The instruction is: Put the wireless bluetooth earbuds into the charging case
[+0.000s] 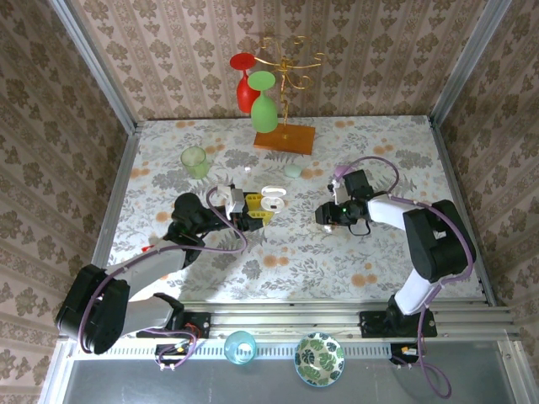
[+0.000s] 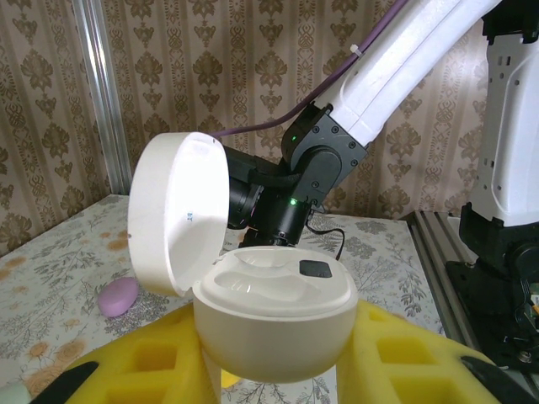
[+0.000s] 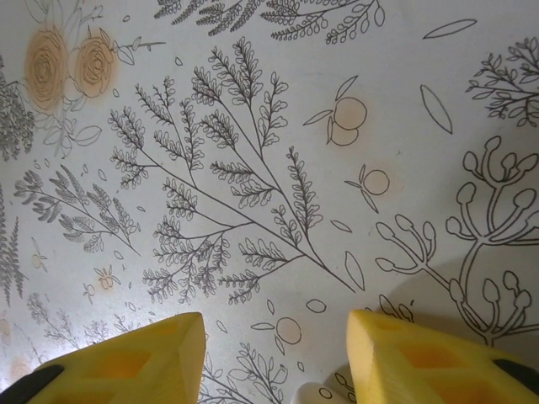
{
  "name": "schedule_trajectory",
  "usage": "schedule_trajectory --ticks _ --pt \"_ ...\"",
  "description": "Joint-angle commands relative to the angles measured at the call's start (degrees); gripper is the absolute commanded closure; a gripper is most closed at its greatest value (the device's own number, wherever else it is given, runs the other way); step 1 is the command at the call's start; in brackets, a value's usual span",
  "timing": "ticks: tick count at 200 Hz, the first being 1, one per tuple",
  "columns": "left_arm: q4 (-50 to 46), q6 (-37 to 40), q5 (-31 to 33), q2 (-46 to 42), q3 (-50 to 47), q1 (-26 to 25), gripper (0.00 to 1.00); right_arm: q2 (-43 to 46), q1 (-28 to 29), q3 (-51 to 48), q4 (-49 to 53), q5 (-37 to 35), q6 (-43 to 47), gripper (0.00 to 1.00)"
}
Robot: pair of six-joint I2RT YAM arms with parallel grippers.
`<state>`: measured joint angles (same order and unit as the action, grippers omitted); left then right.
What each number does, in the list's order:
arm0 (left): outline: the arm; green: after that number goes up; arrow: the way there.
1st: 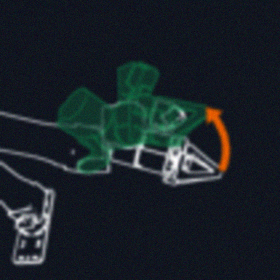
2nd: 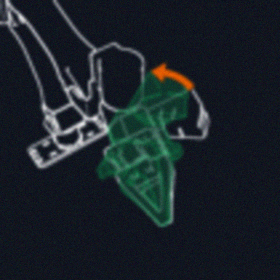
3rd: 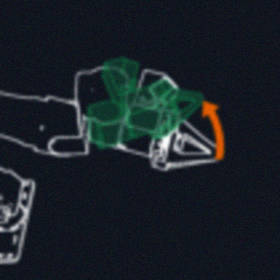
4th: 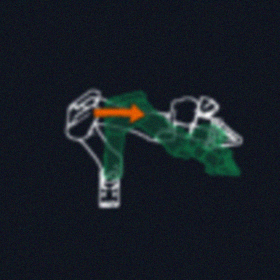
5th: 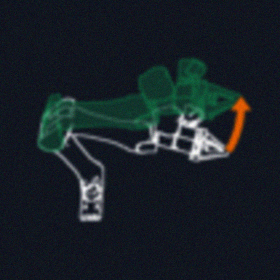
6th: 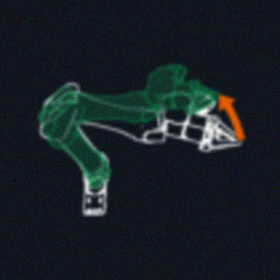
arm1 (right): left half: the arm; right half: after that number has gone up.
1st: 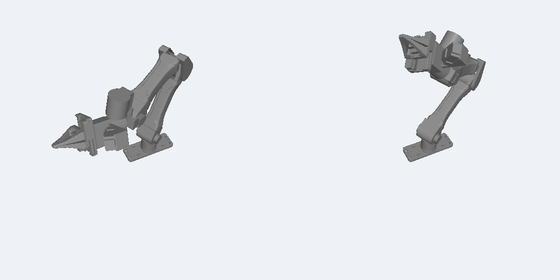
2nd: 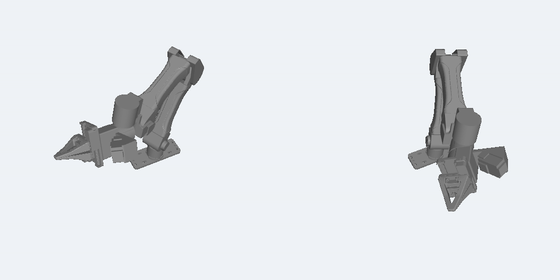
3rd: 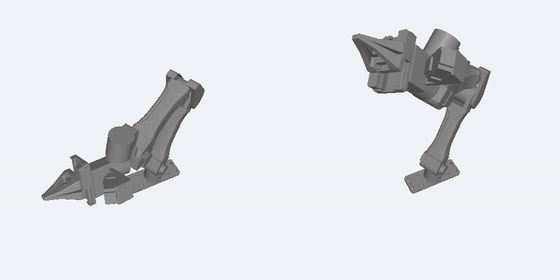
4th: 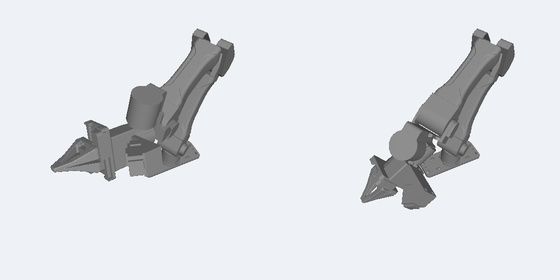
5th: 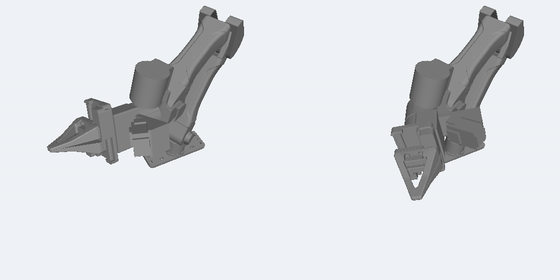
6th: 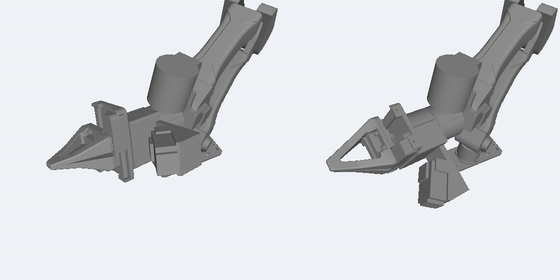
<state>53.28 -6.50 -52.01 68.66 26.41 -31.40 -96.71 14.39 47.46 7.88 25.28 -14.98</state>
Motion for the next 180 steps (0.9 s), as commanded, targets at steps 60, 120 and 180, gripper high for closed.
schedule_trajectory --ticks 60,120,180 --pt "4.5 -2.0 -0.2 0.9 0.4 0.2 0.73 6.4 0.0 -8.4 -0.9 2.7 -1.7 0.57" --pt "4.9 -2.7 -0.1 0.9 0.6 0.2 0.73 8.3 0.0 -10.5 -3.2 4.4 -2.9 0.66" --pt "5.4 -3.3 -0.1 0.6 0.1 0.2 0.73 3.9 -0.3 -9.7 -5.8 4.2 -3.8 0.75"
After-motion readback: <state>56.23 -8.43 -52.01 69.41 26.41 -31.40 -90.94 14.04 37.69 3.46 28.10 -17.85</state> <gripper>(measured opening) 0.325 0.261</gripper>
